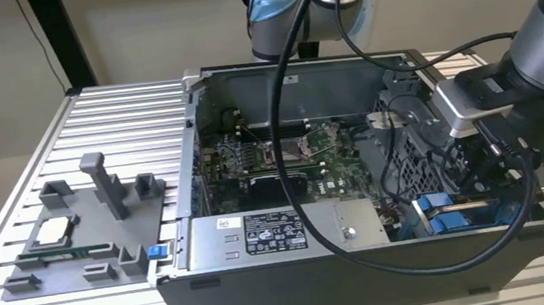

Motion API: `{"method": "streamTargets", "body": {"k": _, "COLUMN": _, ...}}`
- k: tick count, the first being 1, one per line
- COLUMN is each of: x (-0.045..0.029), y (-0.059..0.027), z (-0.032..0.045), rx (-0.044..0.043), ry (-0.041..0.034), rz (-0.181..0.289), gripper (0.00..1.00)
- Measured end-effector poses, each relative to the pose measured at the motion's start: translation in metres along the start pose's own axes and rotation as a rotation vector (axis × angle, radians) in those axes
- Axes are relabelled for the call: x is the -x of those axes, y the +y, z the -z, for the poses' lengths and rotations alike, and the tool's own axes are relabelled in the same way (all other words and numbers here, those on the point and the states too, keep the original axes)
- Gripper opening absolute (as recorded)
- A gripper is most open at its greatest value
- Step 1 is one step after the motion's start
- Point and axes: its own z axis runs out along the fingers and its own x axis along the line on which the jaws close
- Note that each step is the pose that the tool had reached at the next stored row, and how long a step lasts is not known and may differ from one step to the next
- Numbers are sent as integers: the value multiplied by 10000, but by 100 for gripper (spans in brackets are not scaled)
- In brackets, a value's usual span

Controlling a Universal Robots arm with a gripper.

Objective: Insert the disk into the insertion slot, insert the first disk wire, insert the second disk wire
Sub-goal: 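Insert the second disk wire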

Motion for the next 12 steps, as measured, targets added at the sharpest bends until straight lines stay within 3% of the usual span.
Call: {"method": "streamTargets", "body": {"k": 12, "x": -5, "y": -16, "z": -30, "rx": -22, "ry": -94, "rz": -5, "gripper": 0}}
